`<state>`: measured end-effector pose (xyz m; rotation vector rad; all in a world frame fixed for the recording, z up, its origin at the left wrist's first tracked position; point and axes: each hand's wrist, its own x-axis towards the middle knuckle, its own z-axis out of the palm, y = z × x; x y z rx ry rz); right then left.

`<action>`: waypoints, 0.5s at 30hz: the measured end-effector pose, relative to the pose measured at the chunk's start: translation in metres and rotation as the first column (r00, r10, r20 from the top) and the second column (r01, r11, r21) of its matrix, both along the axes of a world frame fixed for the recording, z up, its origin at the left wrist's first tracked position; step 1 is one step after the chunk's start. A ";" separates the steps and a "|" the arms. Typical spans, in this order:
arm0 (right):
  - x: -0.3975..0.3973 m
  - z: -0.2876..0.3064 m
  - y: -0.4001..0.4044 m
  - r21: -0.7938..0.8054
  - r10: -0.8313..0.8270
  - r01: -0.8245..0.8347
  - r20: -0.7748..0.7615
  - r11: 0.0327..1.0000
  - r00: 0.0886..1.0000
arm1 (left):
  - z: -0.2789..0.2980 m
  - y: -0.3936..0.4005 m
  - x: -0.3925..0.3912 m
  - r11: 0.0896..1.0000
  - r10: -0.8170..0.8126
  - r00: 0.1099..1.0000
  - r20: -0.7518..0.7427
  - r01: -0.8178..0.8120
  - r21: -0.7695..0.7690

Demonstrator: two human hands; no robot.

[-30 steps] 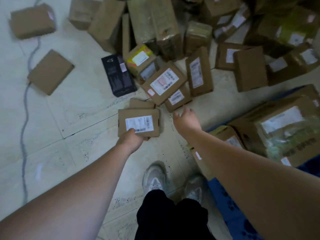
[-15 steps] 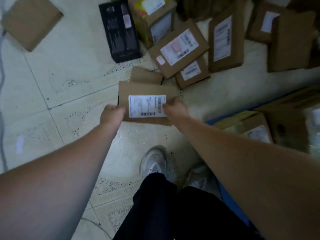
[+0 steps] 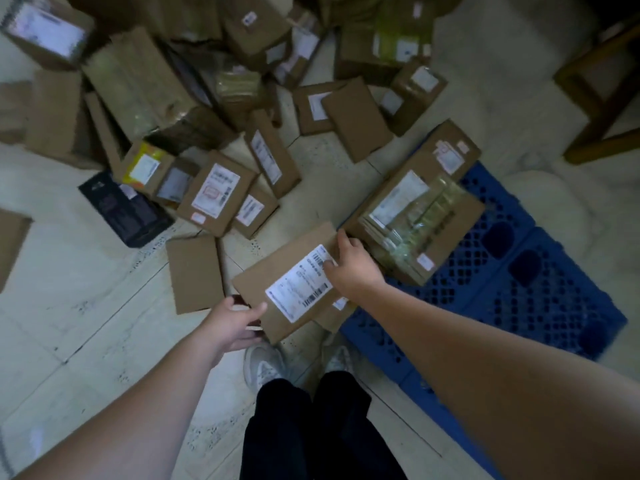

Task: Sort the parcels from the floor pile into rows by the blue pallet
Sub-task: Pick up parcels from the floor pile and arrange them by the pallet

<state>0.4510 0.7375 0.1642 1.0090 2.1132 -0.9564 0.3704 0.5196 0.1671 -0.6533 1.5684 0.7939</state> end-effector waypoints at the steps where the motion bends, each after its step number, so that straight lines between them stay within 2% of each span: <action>1: 0.008 -0.003 0.005 -0.012 0.005 -0.005 0.003 1.000 1.000 | -0.003 0.006 0.009 1.000 0.006 0.999 0.039 -0.006 0.000; 4: 0.037 -0.014 0.002 0.008 0.005 -0.005 -0.013 1.000 1.000 | -0.015 0.024 0.037 0.999 0.038 0.994 0.099 -0.039 0.005; 7: 0.075 -0.017 -0.012 0.156 -0.024 0.037 -0.083 0.987 0.996 | -0.030 0.041 0.063 0.997 0.076 0.992 0.105 -0.077 0.000; 8: 0.088 -0.017 -0.018 0.175 -0.061 0.078 -0.099 0.981 0.993 | -0.034 0.047 0.070 0.998 0.066 0.992 0.112 -0.066 0.000; 10: 0.108 -0.018 -0.026 0.111 -0.219 0.227 -0.076 0.968 0.973 | -0.036 0.056 0.080 0.998 0.027 0.990 0.141 -0.019 -0.059; 12: 0.118 -0.021 -0.029 -0.011 -0.425 0.427 0.068 0.904 0.903 | -0.034 0.064 0.081 0.956 -0.186 0.980 0.075 0.198 -0.217; 14: 0.120 -0.026 -0.029 -0.098 -0.581 0.601 0.176 0.793 0.795 | -0.037 0.064 0.072 0.793 -0.517 0.854 -0.060 0.451 -0.409; 15: 0.118 -0.030 -0.028 -0.128 -0.631 0.659 0.200 0.741 0.749 | -0.039 0.064 0.066 0.739 -0.616 0.776 -0.137 0.509 -0.441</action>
